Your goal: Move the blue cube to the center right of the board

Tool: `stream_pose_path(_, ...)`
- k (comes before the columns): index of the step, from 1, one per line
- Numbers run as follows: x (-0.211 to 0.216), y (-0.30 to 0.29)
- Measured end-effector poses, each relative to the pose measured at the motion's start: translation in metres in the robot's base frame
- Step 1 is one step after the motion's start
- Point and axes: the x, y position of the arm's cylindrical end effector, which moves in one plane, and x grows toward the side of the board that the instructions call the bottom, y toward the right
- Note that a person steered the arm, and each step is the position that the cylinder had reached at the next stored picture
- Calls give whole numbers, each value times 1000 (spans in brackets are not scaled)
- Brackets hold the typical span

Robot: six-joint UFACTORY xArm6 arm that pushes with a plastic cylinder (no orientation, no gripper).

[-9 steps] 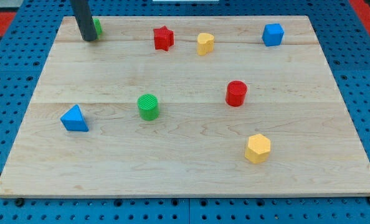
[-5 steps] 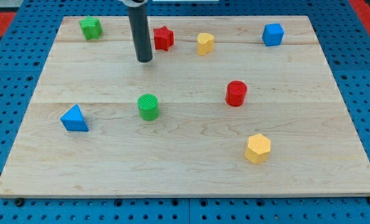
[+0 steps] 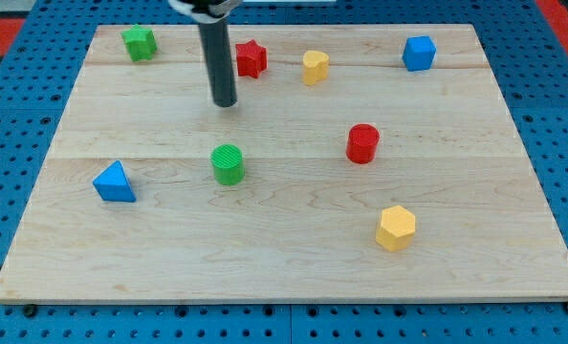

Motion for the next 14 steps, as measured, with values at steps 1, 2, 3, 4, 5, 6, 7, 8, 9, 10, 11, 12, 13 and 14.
stream_pose_path(1,-16,63)
stream_pose_path(2,-20,82)
stream_pose_path(3,-3,95)
stream_pose_path(4,-10,175)
stream_pose_path(5,-45,257)
stream_pose_path(6,-52,307)
stream_pose_path(7,-88,324)
stream_pose_path(8,-114,310)
stream_pose_path(9,-100,232)
stream_pose_path(10,-83,217)
stream_pose_path(11,-79,217)
stream_pose_path(12,-75,162)
stream_pose_path(13,-60,138)
stream_pose_path(14,-62,204)
